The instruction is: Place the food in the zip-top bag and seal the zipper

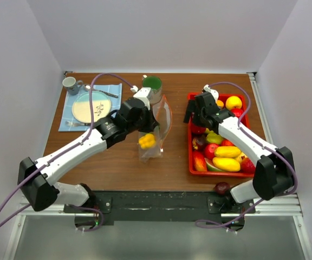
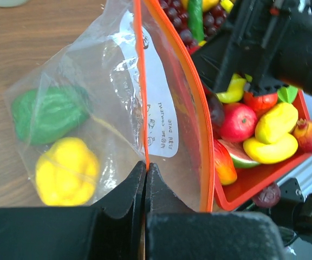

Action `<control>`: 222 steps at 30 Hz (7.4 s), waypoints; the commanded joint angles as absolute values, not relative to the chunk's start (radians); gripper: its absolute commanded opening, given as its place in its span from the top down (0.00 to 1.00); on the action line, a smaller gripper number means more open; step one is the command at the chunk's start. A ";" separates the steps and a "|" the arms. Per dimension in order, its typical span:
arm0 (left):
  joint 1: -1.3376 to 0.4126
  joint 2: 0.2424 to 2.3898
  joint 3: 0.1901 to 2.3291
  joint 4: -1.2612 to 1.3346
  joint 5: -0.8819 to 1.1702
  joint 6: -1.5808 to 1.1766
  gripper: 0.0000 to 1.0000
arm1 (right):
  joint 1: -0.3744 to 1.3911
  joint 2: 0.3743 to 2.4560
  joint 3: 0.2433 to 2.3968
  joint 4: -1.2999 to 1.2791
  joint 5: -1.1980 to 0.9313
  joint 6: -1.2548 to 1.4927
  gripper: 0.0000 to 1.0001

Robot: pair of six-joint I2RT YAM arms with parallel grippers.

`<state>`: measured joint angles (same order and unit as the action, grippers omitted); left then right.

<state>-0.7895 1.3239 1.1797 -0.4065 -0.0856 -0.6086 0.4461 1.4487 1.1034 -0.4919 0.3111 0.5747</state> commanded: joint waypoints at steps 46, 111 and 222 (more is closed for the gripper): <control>-0.861 1.456 1.307 -0.376 -0.140 -0.680 1.00 | 0.753 1.115 1.267 -0.654 0.339 0.632 0.79; -0.770 1.347 1.196 -0.364 -0.037 -0.601 1.00 | 0.060 1.342 0.914 -0.420 0.427 0.446 0.01; -0.720 1.258 1.220 -0.431 -0.124 -0.641 1.00 | 0.827 1.394 1.471 -0.653 0.408 0.549 1.00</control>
